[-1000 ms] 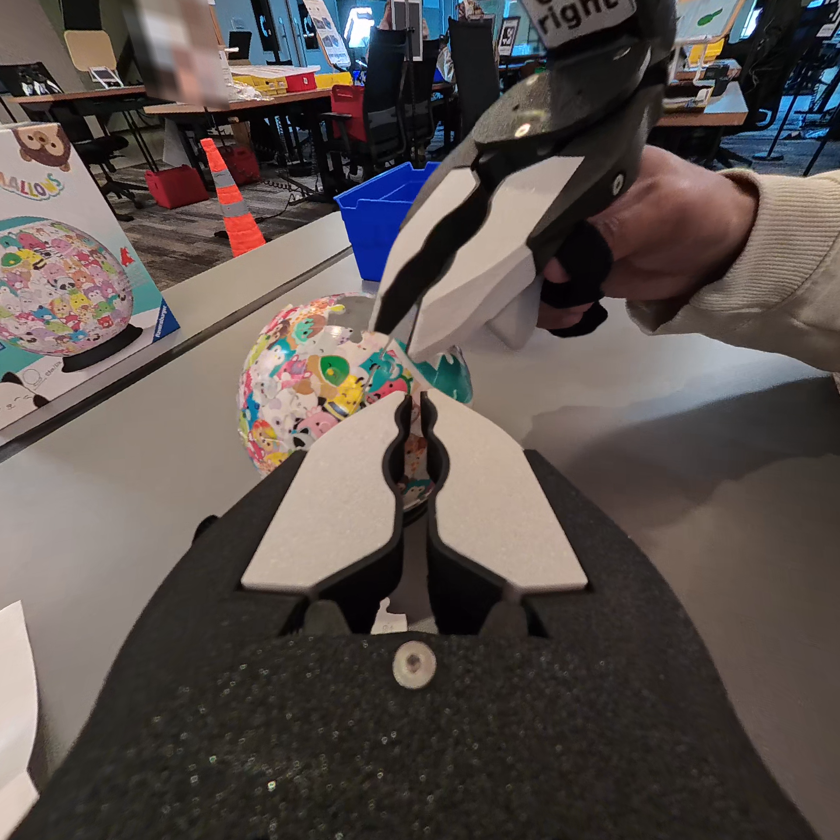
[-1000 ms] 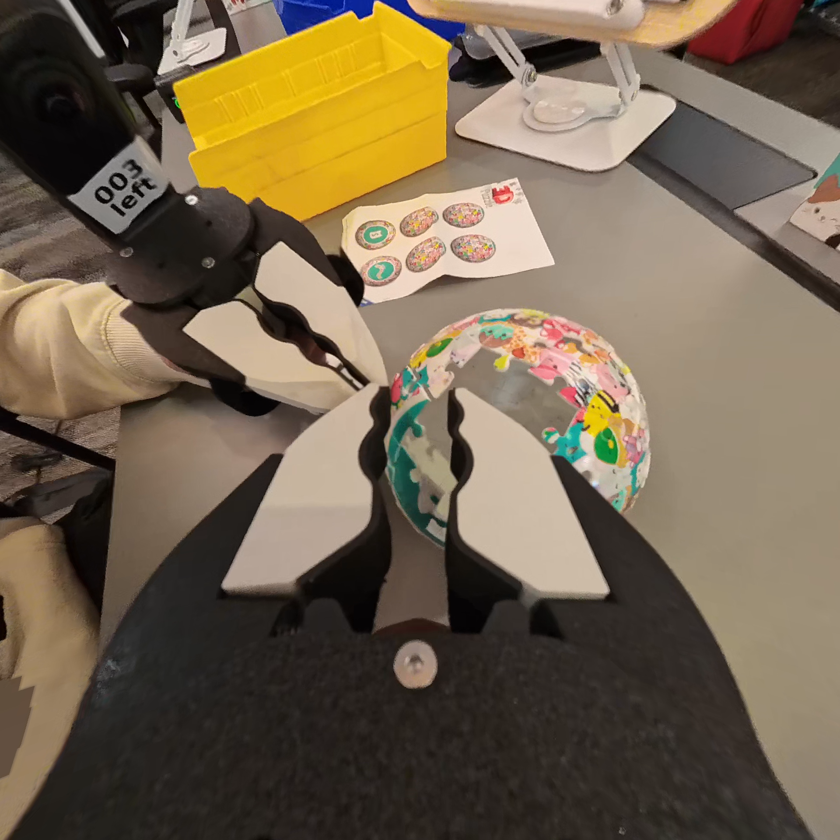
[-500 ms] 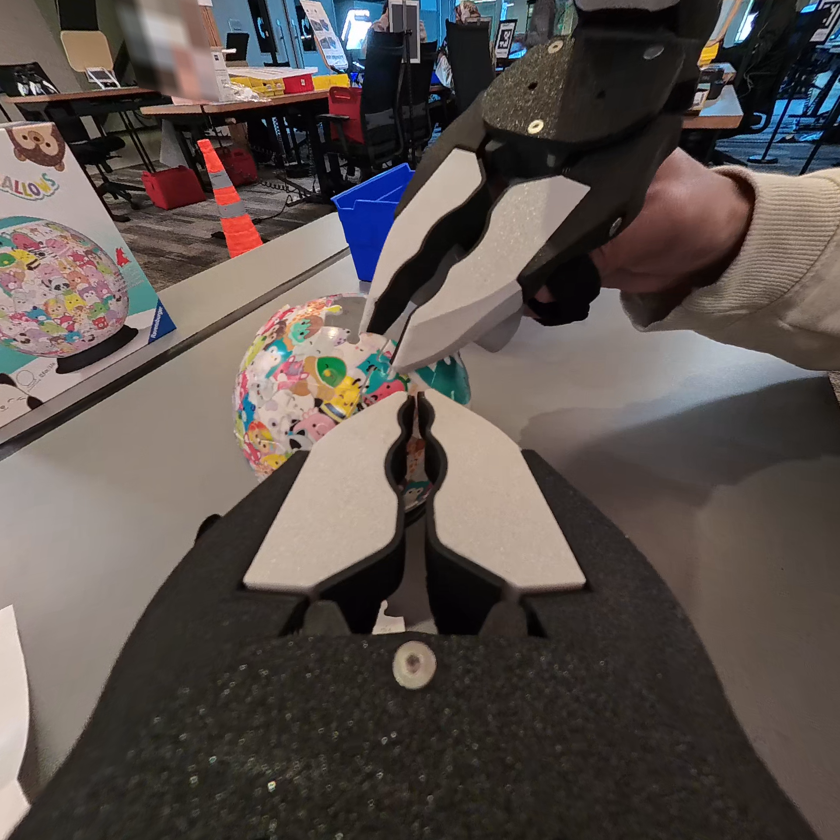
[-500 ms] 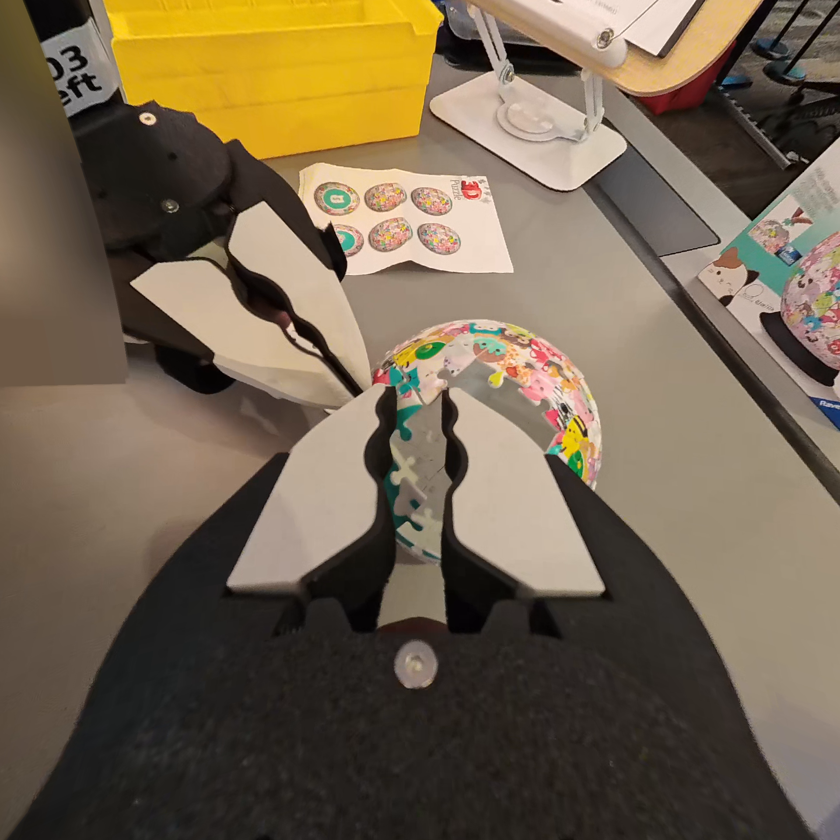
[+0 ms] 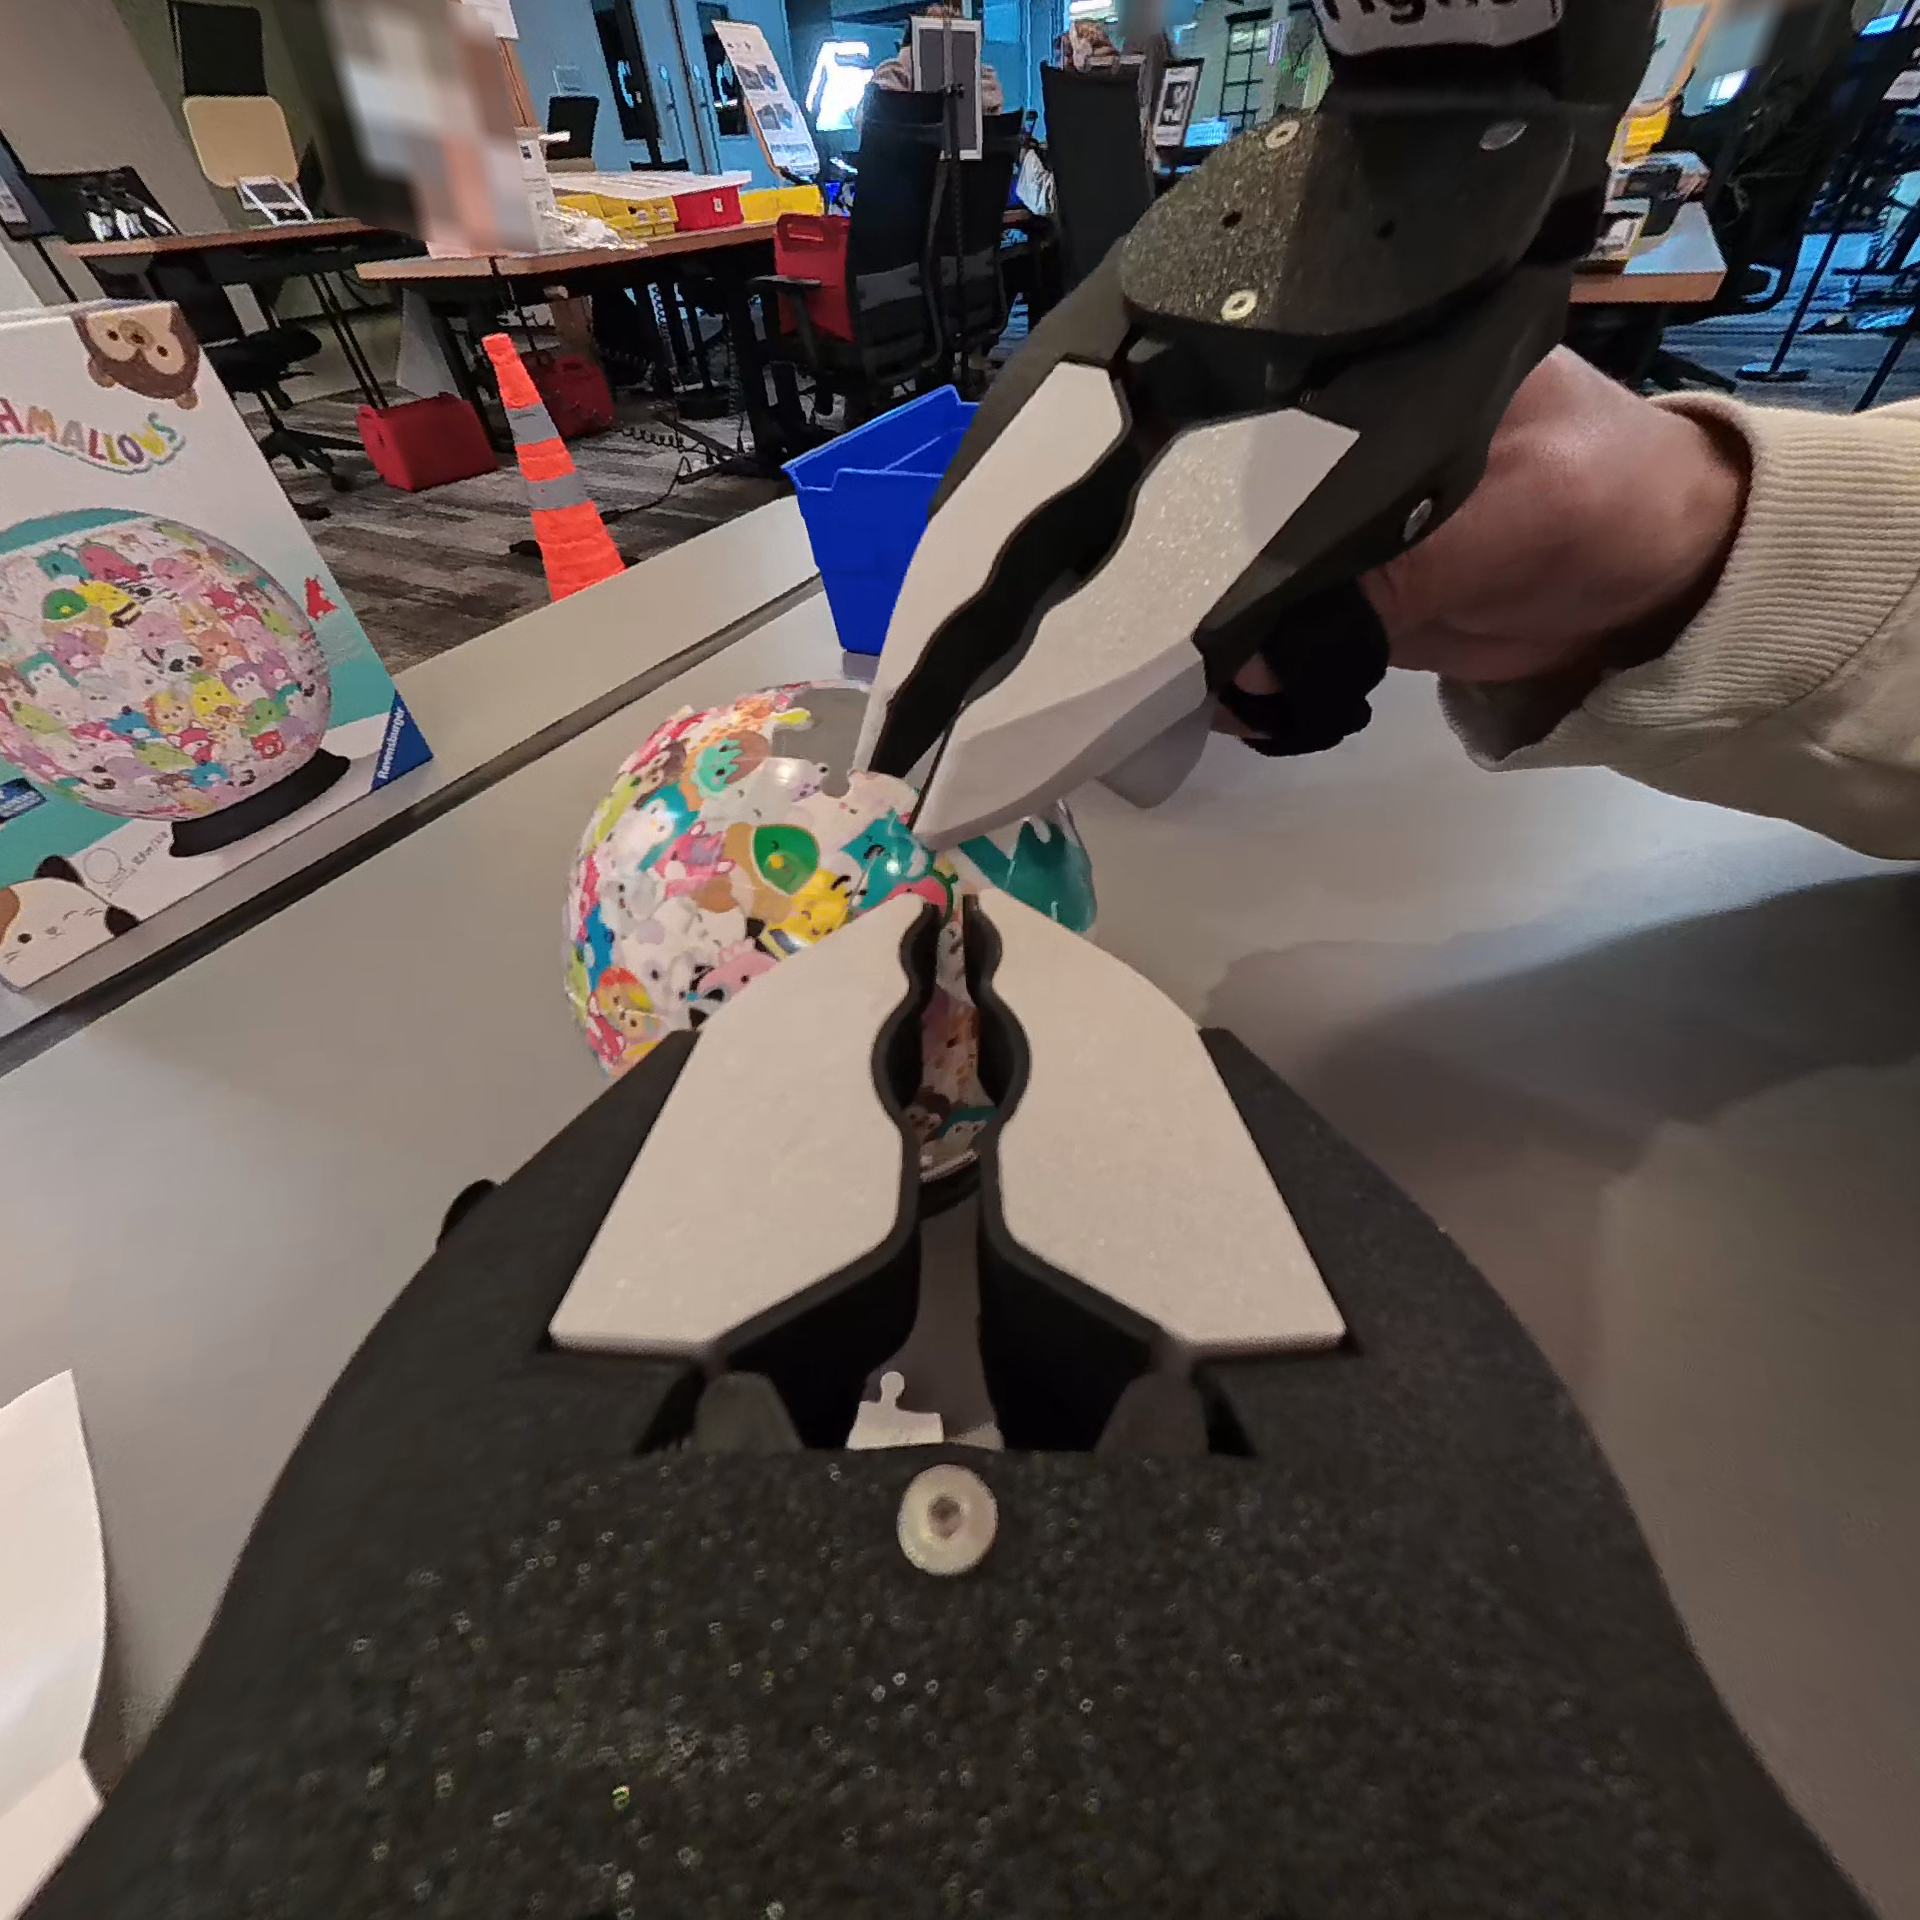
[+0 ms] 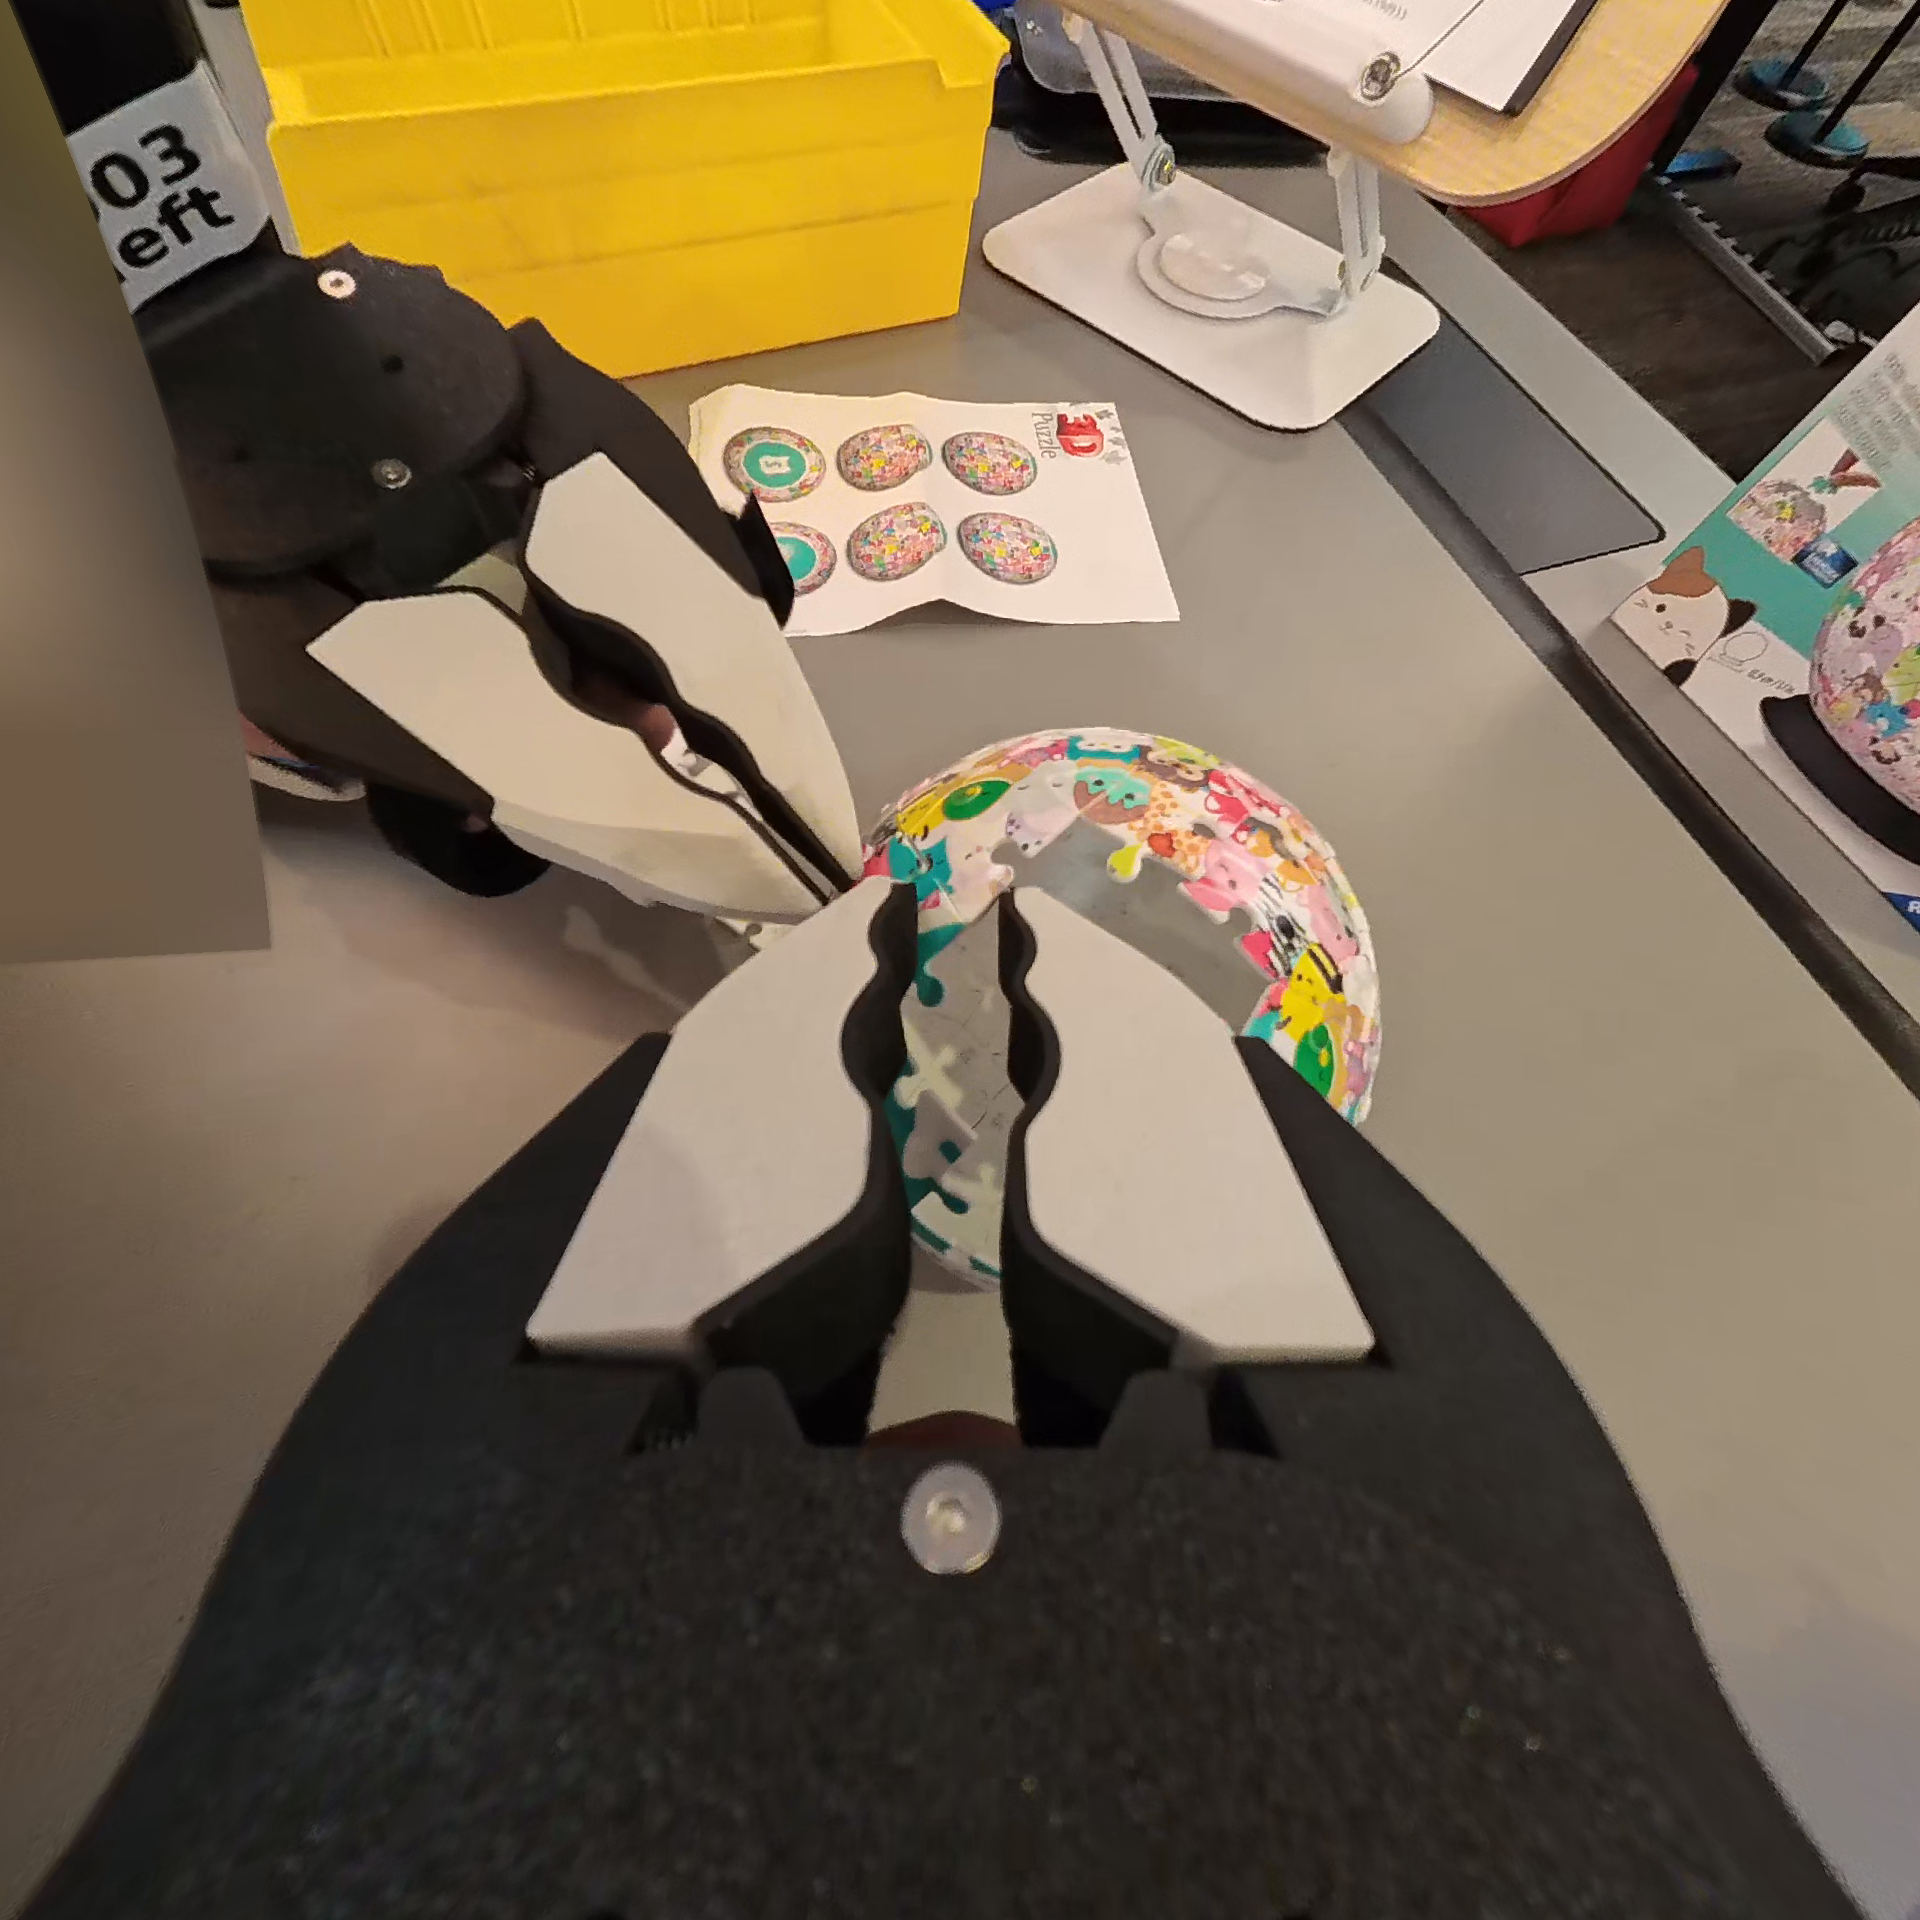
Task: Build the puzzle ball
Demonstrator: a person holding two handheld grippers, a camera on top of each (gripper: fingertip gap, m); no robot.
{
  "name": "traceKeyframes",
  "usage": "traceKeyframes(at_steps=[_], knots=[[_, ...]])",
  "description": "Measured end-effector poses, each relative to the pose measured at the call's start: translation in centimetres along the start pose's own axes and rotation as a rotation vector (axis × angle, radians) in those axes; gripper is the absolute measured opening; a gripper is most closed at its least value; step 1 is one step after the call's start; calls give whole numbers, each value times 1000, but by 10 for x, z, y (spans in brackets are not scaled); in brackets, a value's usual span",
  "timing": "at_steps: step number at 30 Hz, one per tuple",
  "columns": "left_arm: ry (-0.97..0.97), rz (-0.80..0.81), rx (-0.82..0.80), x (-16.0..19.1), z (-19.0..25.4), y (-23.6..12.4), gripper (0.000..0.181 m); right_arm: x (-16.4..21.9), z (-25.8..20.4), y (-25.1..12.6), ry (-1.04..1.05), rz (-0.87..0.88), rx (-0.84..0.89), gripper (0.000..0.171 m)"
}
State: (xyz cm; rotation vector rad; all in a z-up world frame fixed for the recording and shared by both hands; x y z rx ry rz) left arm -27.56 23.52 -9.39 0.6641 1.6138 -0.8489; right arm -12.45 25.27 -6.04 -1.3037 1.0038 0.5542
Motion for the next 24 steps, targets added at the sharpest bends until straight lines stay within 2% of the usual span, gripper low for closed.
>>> traceKeyframes(at_steps=[4,8,13,20,23,24], knots=[[-10,1,-10,-1,-1,0,4,0,0,0,6,7,-5,14],[-64,79,-15,-11,-4,-8,0,0,1,0,20,12,-14,14],[-73,2,-27,-2,-8,0,0,0,0,0,7,3,-2,14],[-59,11,-62,-3,-7,4,0,0,1,1,7,-5,8,14],[-79,85,16,-12,0,-3,0,0,1,1,5,6,4,14],[-74,88,-19,-13,-1,-3,0,0,1,1,6,6,3,14]])
Point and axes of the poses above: each gripper's, where its closed fingertips meet, y out along the fingers, x out of its underside, z = x × y across the jaws, the point moved 9 cm from there along -y, back along the fingers, and after that the axes turned 12 degrees about -x, right-handed, at the moved point
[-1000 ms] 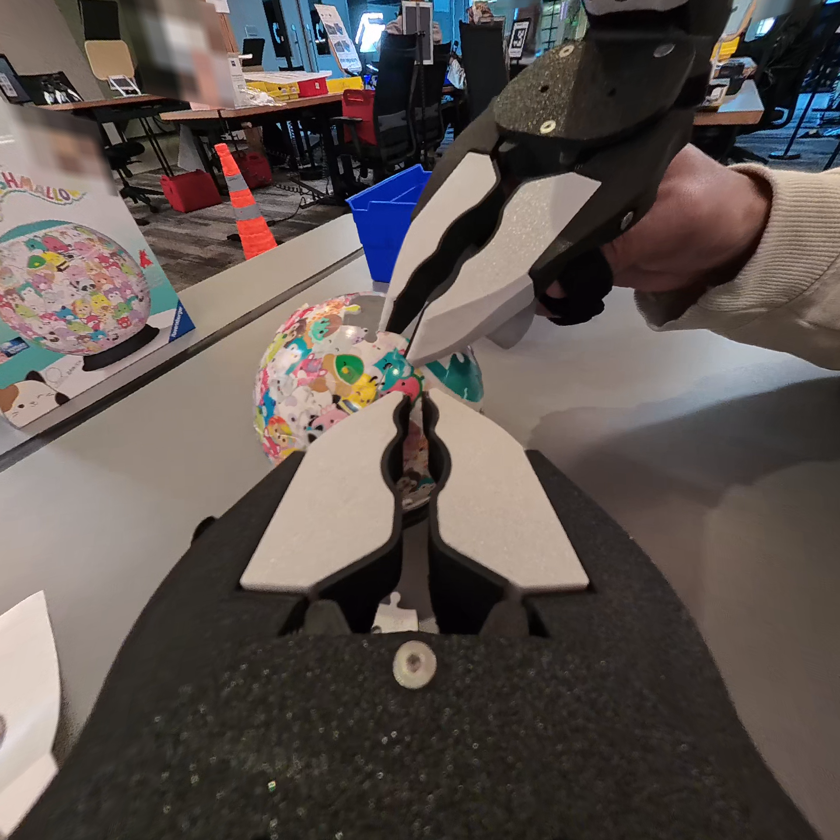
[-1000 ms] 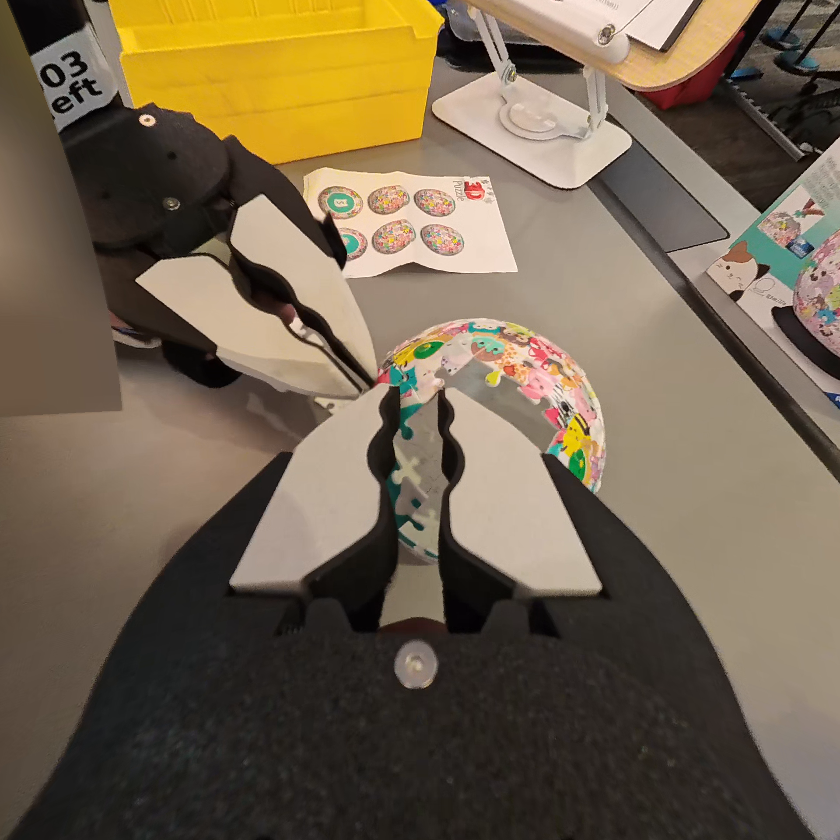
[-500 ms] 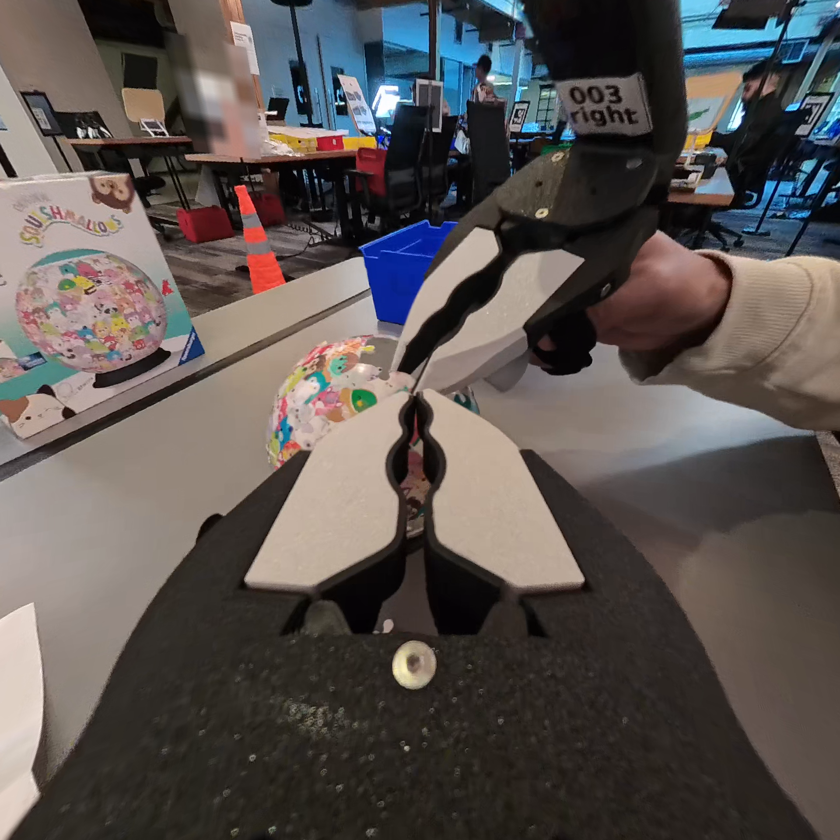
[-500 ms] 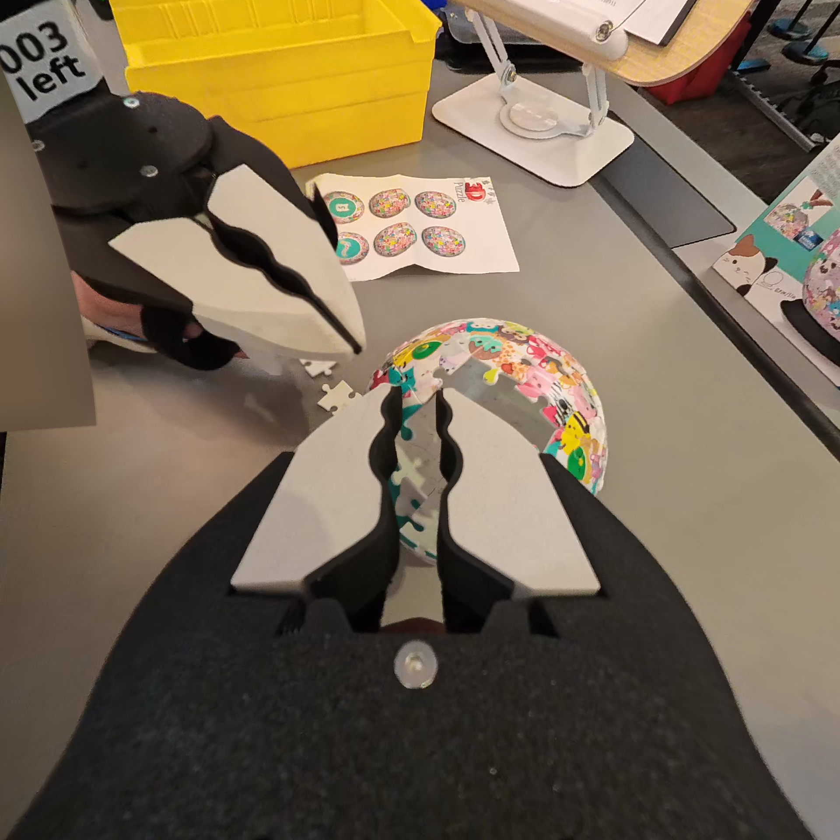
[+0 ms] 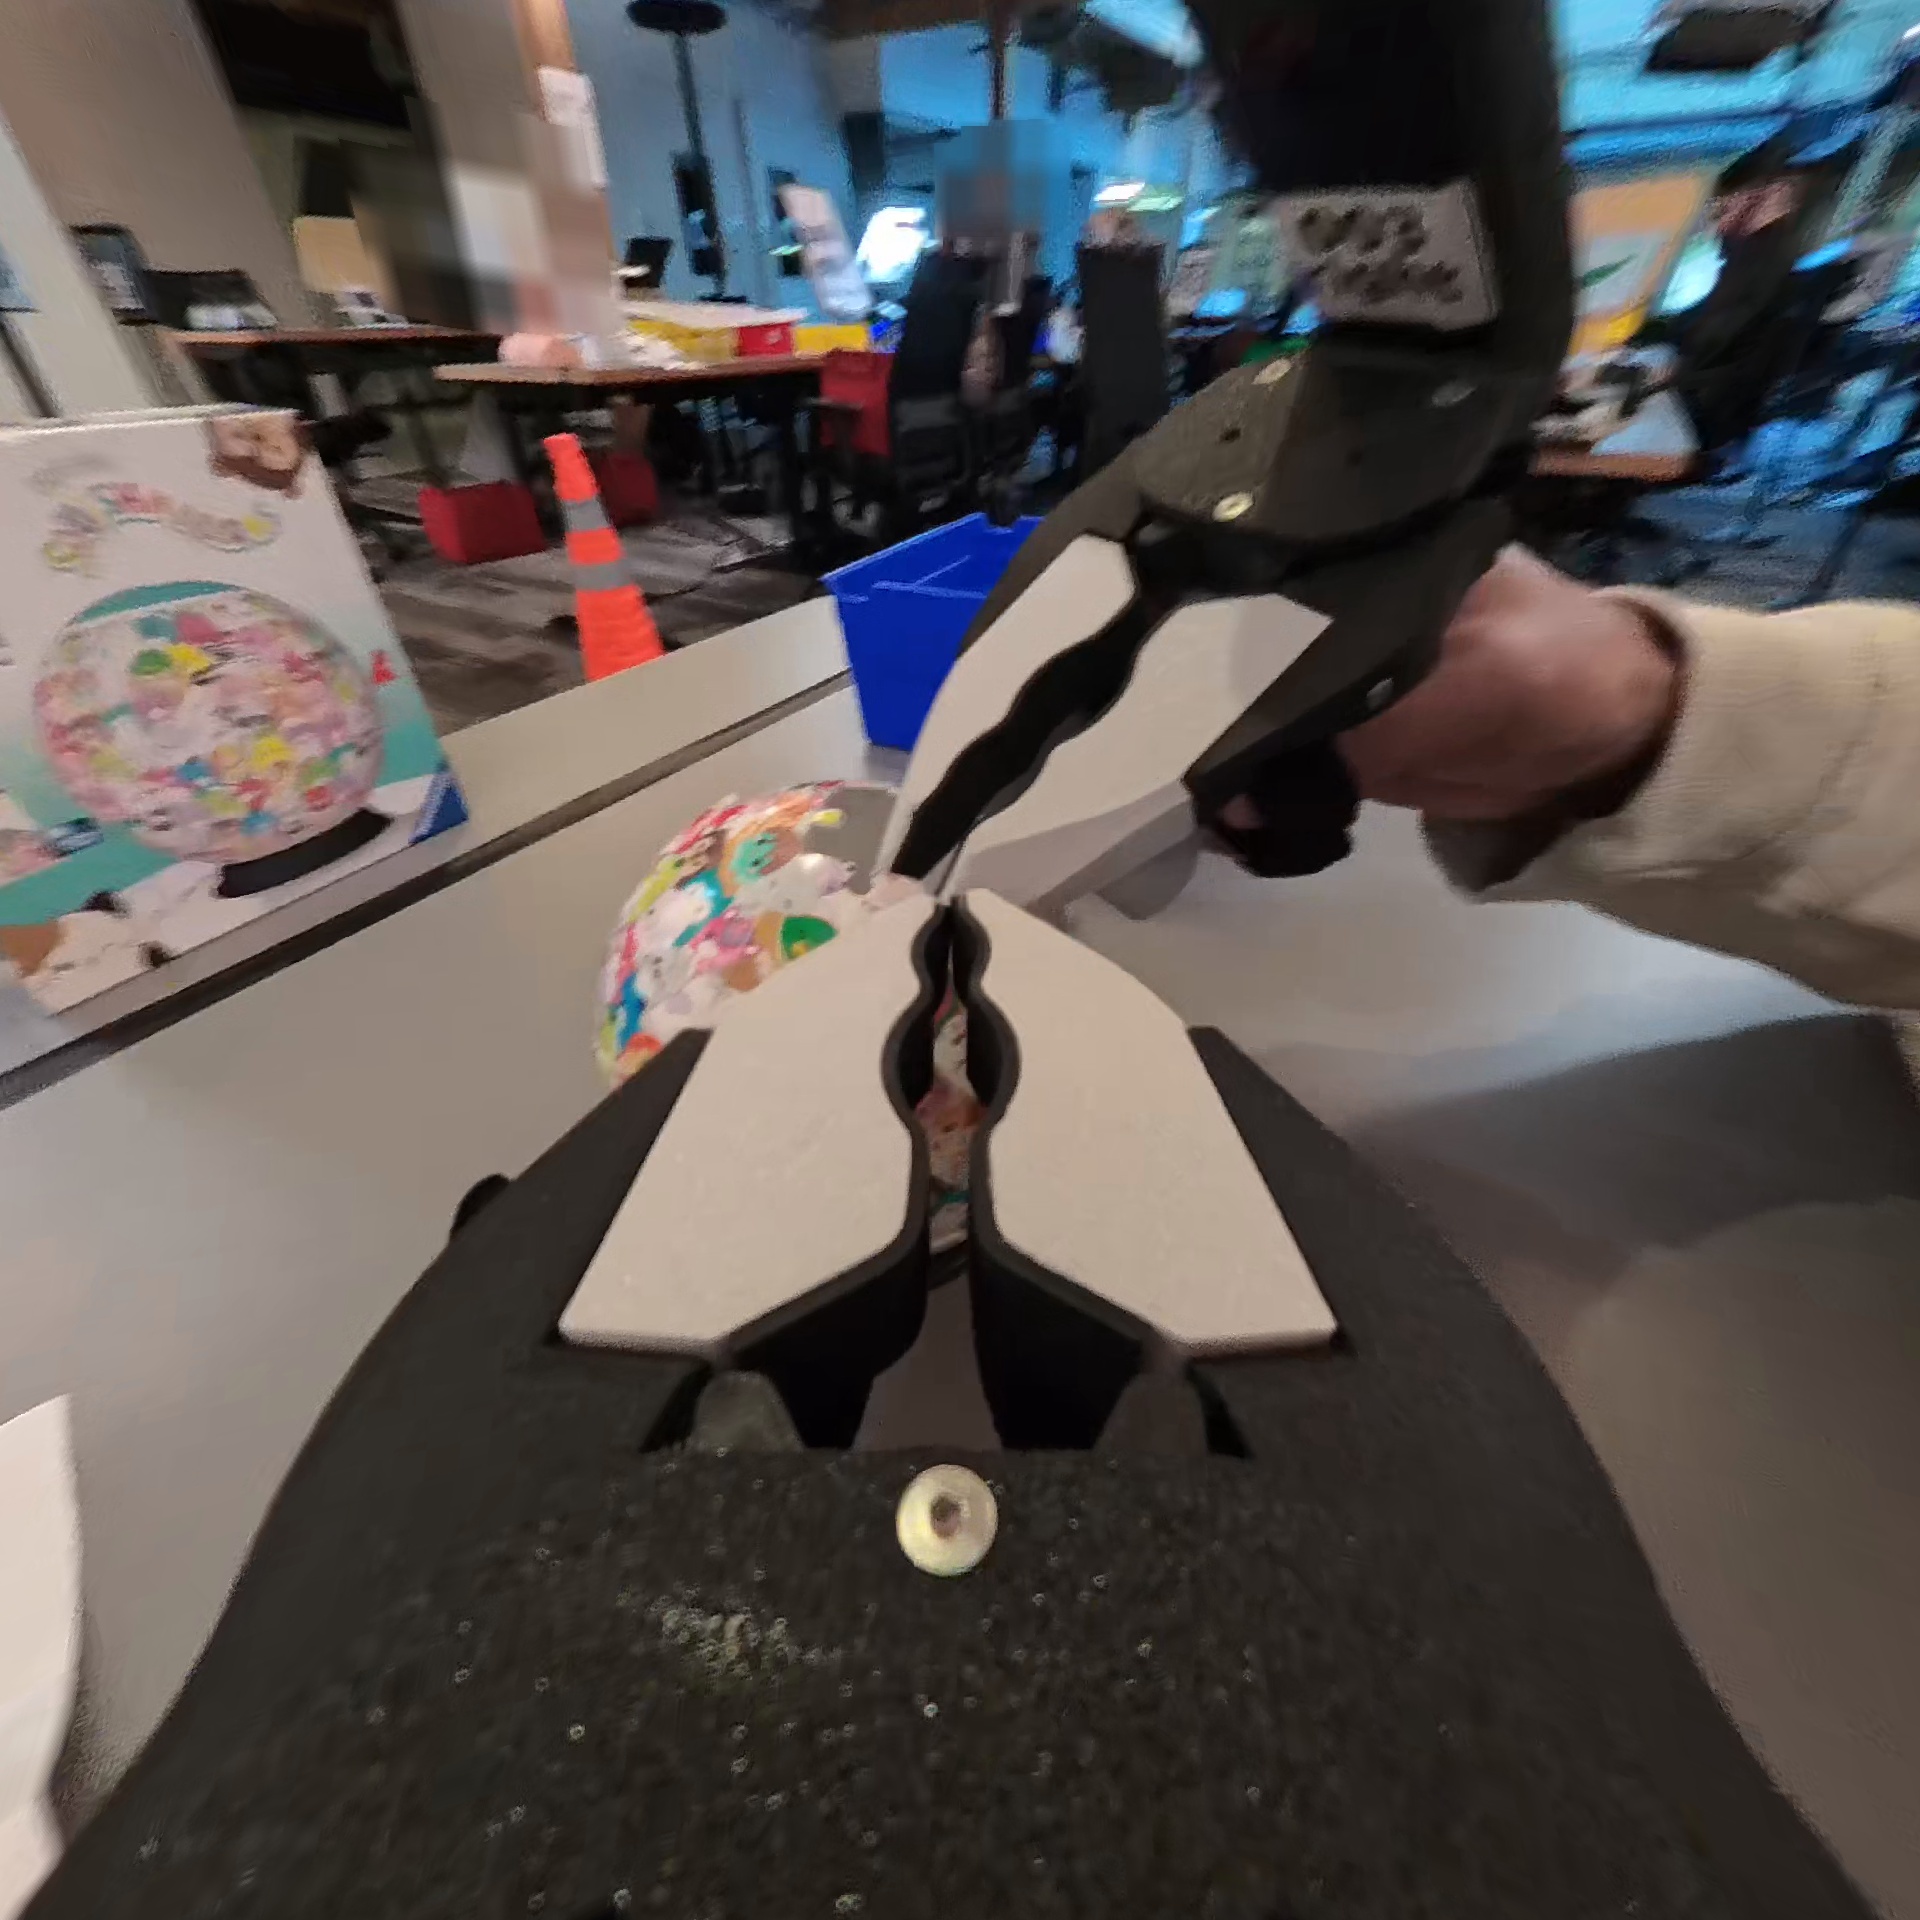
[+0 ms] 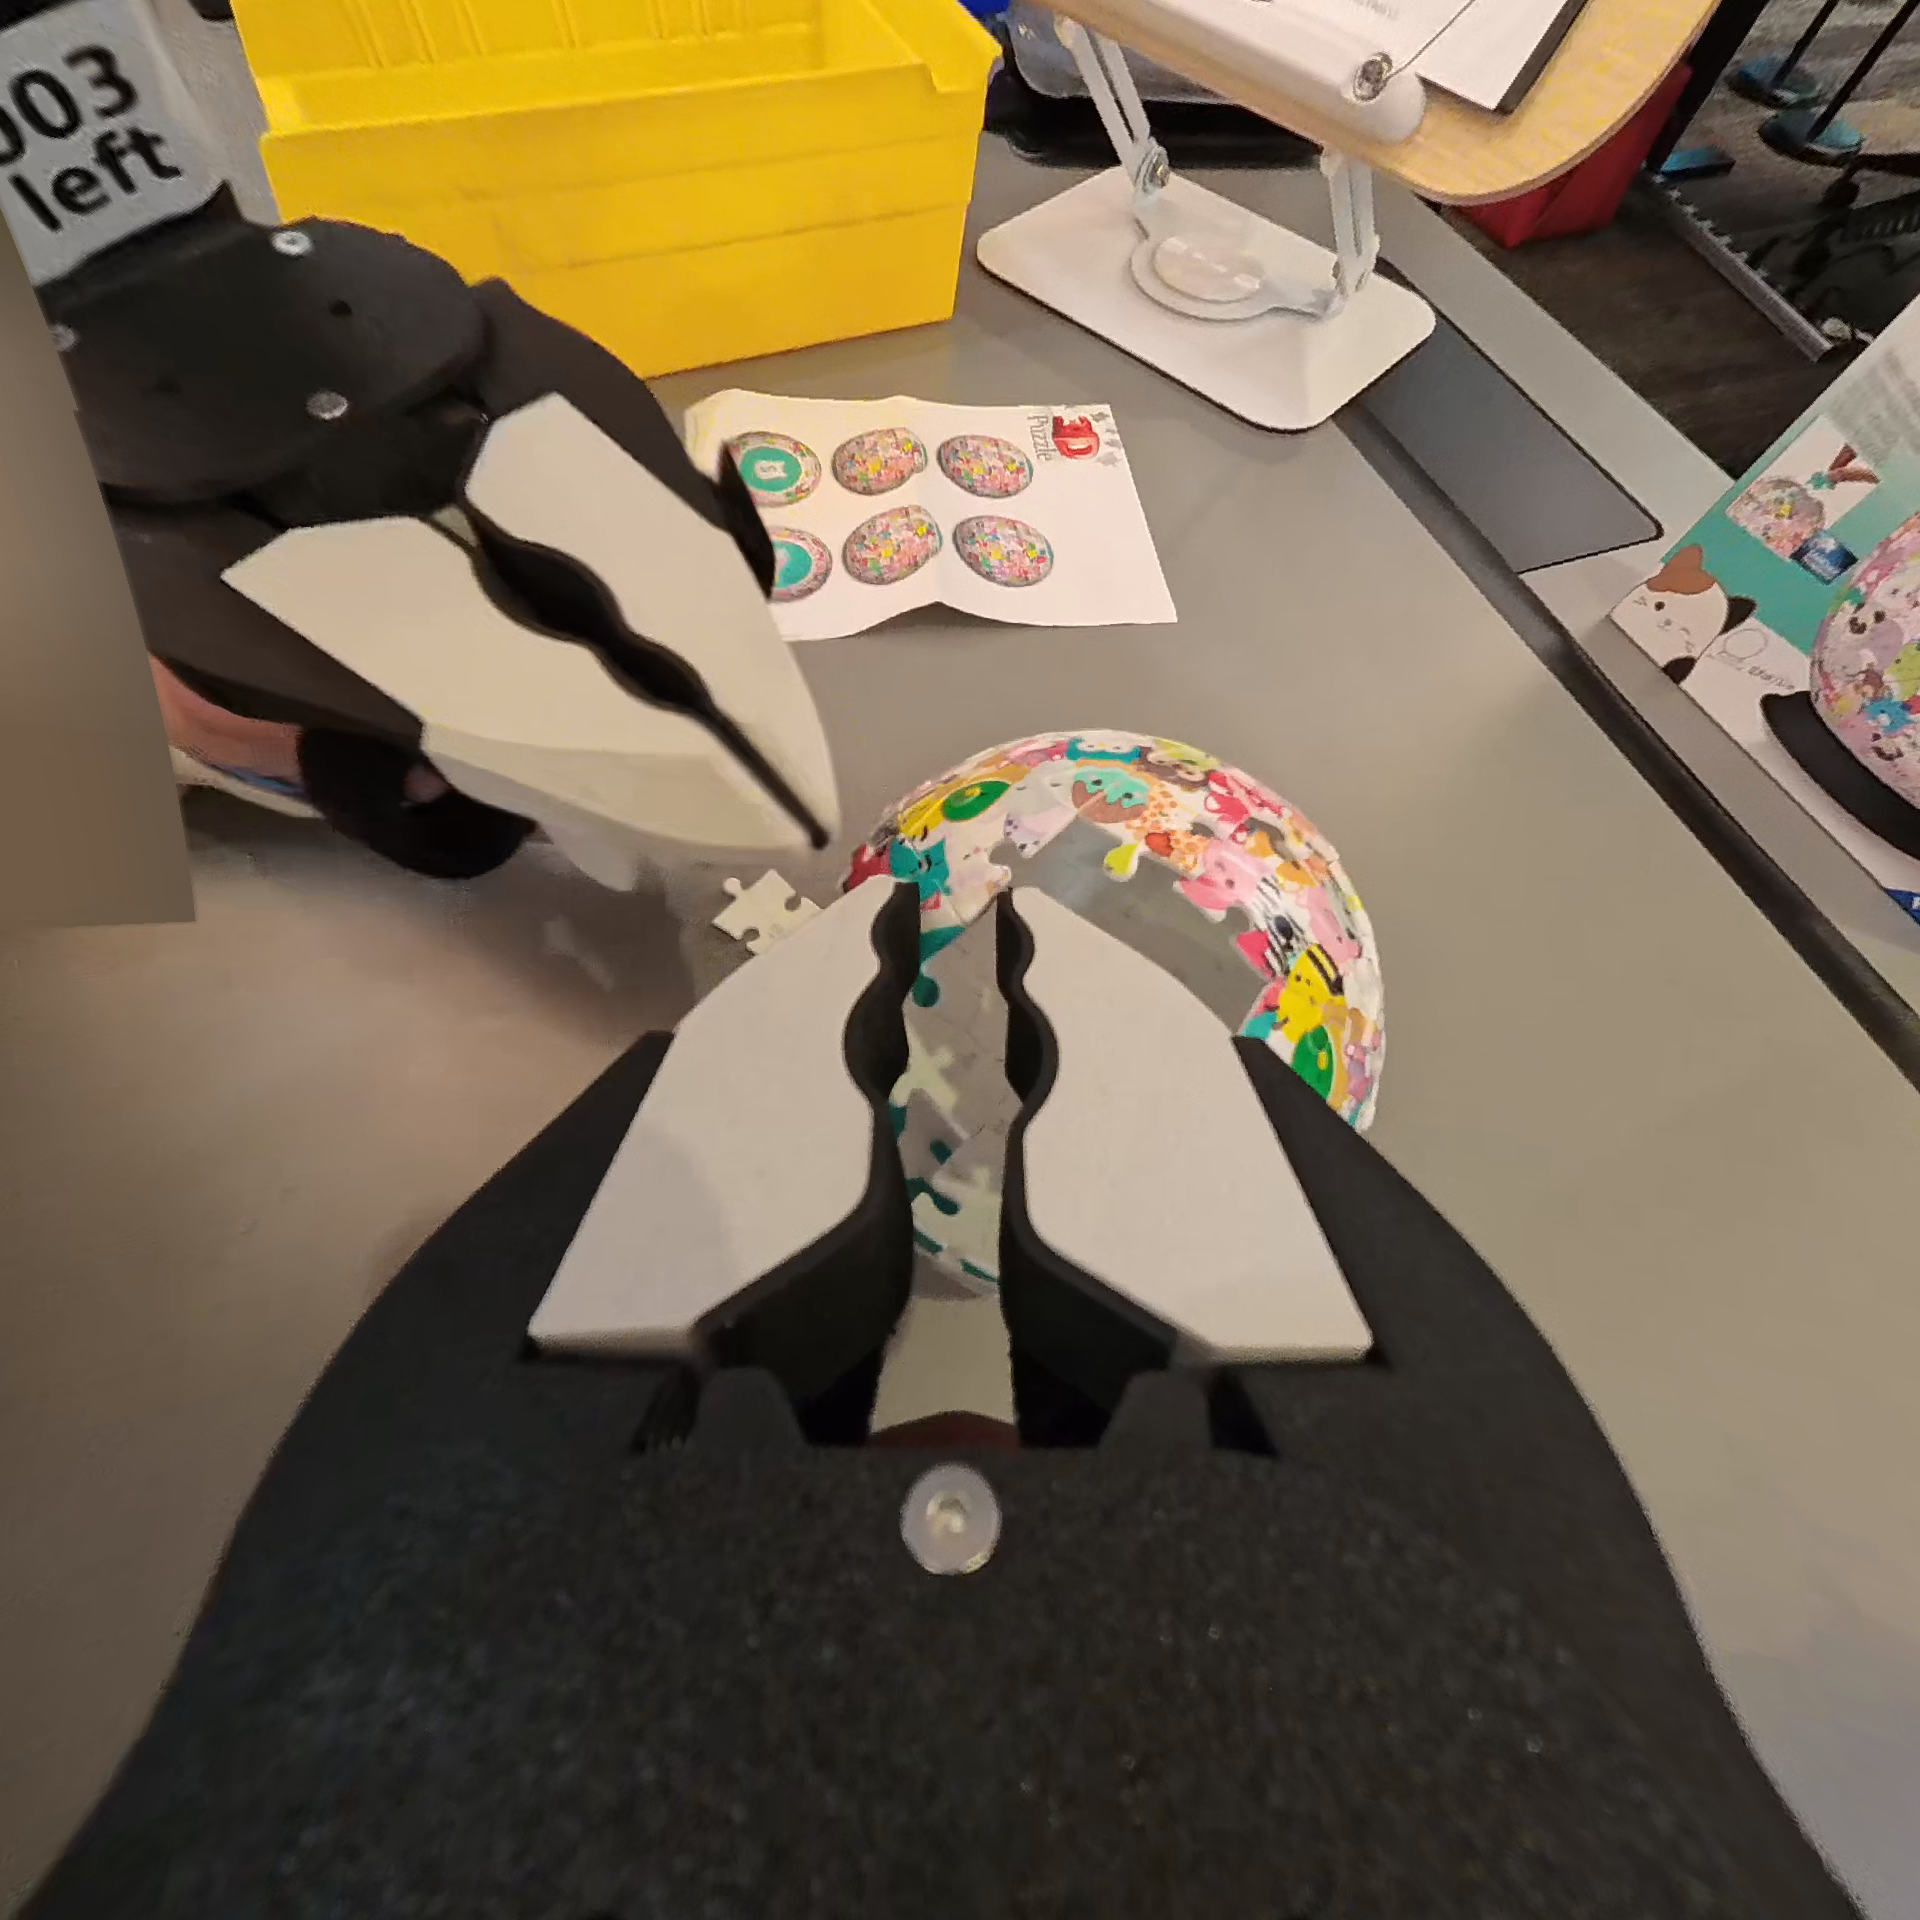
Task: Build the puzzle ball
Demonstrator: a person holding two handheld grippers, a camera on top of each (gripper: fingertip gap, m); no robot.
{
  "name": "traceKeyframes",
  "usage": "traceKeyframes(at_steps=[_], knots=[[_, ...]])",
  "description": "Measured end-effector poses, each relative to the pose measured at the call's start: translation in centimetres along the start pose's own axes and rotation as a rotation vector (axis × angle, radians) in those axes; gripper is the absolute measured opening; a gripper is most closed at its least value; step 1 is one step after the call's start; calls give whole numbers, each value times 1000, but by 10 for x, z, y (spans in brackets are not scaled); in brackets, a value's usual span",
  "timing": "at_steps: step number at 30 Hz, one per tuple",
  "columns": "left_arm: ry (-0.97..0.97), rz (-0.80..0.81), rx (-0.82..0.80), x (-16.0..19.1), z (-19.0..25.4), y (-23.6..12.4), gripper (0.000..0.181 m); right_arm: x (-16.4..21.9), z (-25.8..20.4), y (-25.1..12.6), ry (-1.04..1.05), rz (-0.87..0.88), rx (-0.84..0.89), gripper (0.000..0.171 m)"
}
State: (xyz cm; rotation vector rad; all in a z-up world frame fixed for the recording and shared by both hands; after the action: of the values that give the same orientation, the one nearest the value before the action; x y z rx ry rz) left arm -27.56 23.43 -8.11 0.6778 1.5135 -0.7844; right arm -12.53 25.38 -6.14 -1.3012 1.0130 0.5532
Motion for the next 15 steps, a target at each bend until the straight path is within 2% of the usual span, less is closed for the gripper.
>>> traceKeyframes(at_steps=[5,15], knots=[[71,-71,-49,10,-1,7,0,0,1,0,0,-5,8,14],[53,-56,-23,7,-2,3,0,1,1,0,5,6,-3,14]])
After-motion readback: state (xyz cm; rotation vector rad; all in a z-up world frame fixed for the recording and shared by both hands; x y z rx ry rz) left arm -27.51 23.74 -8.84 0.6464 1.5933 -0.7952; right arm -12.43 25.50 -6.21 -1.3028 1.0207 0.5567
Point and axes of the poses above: each gripper's, where its closed fingertips meet, y out along the fingers, x out of its underside, z = x × y across the jaws, the point moved 9 cm from there along -y, back along the fingers, and after that the axes turned 12 degrees about -x, right-handed, at the moved point
